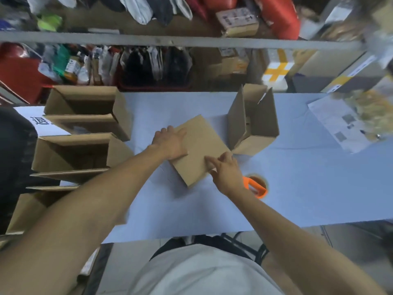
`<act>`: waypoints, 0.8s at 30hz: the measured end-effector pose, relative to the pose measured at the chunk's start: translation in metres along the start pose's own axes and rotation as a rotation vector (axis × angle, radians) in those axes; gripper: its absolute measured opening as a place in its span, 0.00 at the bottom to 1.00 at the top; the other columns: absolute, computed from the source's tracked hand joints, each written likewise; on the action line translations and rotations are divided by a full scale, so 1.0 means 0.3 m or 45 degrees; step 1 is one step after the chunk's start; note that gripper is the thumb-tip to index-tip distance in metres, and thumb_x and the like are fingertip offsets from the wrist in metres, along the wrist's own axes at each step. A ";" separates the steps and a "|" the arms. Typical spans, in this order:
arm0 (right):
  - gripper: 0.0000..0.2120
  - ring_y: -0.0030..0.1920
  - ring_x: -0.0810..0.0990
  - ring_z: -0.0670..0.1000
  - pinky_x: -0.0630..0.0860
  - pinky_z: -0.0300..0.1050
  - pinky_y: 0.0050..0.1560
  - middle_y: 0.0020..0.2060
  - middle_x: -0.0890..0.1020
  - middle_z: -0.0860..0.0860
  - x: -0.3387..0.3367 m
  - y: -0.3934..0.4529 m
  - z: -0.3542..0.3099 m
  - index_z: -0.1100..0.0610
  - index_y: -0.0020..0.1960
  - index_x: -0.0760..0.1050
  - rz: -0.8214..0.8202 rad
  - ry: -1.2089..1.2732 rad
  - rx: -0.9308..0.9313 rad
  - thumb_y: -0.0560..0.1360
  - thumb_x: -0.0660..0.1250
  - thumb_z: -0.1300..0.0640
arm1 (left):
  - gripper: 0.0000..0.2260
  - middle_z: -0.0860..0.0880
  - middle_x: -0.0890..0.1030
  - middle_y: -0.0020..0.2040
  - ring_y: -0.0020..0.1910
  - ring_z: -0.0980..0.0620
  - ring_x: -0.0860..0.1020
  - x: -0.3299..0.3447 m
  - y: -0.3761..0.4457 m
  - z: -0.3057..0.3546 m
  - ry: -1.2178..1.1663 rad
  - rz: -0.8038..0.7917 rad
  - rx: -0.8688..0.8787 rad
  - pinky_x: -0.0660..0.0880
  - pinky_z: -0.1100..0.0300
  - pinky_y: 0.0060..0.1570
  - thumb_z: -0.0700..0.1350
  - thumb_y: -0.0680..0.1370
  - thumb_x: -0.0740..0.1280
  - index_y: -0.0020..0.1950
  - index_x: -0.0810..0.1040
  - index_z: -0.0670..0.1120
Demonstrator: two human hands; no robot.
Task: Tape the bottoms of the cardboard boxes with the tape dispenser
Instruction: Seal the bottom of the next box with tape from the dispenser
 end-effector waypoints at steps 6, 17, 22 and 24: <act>0.17 0.62 0.72 0.62 0.72 0.50 0.63 0.70 0.57 0.59 -0.026 0.047 -0.020 0.48 0.66 0.74 -0.074 0.352 0.064 0.77 0.67 0.55 | 0.57 0.34 0.42 0.76 0.63 0.34 0.70 0.039 -0.052 0.022 0.168 -0.095 -0.028 0.71 0.45 0.55 0.63 0.66 0.74 0.74 0.30 0.63; 0.35 0.57 0.77 0.62 0.74 0.51 0.58 0.63 0.74 0.61 -0.019 0.025 0.009 0.50 0.77 0.61 -0.207 0.424 0.073 0.74 0.67 0.66 | 0.51 0.42 0.67 0.72 0.70 0.39 0.66 0.020 0.022 -0.009 -0.047 -0.087 0.199 0.63 0.41 0.66 0.70 0.66 0.68 0.78 0.39 0.62; 0.14 0.54 0.79 0.61 0.74 0.51 0.52 0.52 0.82 0.58 -0.004 0.044 0.054 0.58 0.65 0.75 -0.024 0.400 0.329 0.80 0.63 0.57 | 0.50 0.42 0.80 0.58 0.55 0.40 0.78 0.124 -0.110 -0.022 -0.216 -0.178 0.033 0.72 0.52 0.48 0.72 0.68 0.65 0.74 0.30 0.65; 0.12 0.55 0.78 0.61 0.74 0.54 0.54 0.53 0.82 0.59 -0.004 0.049 0.042 0.60 0.60 0.77 -0.009 0.358 0.240 0.81 0.62 0.57 | 0.50 0.40 0.80 0.59 0.56 0.38 0.78 0.183 -0.196 -0.011 -0.343 -0.159 -0.015 0.73 0.51 0.49 0.71 0.69 0.66 0.76 0.31 0.63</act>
Point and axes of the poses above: each hand's wrist, its own y-axis towards the middle knuckle, its own x-axis out of the palm, z = x × y, the point moved 3 cm from there along y, towards the middle knuckle
